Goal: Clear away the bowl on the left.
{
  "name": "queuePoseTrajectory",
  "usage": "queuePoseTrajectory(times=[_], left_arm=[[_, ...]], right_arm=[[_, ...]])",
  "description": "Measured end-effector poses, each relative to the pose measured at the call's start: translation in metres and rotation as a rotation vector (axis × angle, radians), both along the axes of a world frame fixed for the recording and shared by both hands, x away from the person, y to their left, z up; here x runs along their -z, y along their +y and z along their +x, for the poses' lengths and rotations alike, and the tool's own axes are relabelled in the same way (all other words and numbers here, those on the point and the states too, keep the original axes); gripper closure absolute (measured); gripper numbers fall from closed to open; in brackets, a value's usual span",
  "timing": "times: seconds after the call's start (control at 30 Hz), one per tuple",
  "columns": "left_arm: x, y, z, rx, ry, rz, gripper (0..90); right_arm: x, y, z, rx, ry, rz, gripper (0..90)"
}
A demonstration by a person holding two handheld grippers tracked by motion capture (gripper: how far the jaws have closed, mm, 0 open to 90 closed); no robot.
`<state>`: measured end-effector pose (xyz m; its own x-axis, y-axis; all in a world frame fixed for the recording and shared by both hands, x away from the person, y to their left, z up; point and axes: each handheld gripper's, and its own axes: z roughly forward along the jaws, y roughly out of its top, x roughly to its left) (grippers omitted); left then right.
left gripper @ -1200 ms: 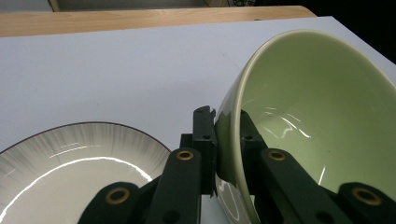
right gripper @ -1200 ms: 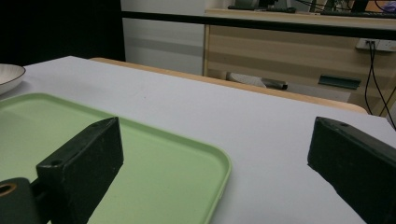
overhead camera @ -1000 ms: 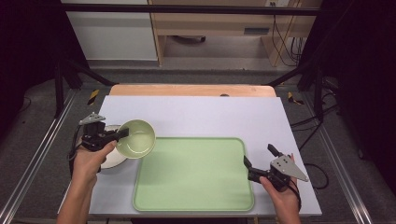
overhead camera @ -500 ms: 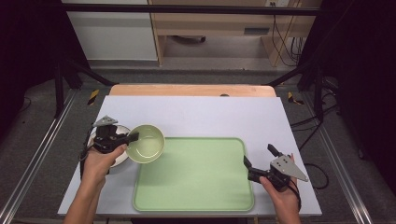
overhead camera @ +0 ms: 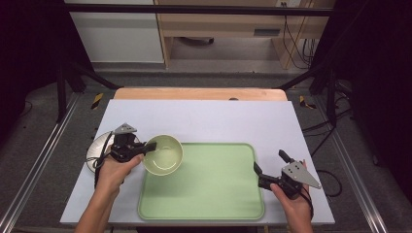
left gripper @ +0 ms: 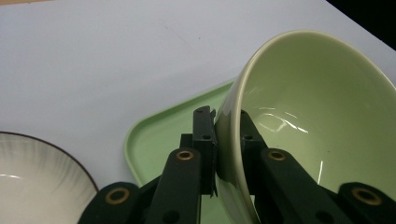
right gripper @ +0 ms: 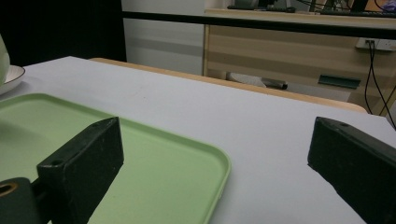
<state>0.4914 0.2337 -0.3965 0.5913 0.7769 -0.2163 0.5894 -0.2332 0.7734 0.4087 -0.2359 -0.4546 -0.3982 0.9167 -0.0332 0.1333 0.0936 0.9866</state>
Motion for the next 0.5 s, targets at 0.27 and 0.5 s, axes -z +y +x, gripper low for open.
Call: queuePoseTrajectory(times=[0.27,0.5], left_arm=[[0.002,-0.011,-0.001,0.028,0.009,-0.01,82.4],[0.003,-0.017,-0.002,0.038,0.011,-0.016,82.4]], right_arm=[[0.0,0.001,0.0,0.0,0.003,0.003,3.7],[0.0,0.0,0.0,0.003,0.0,0.005,3.7]])
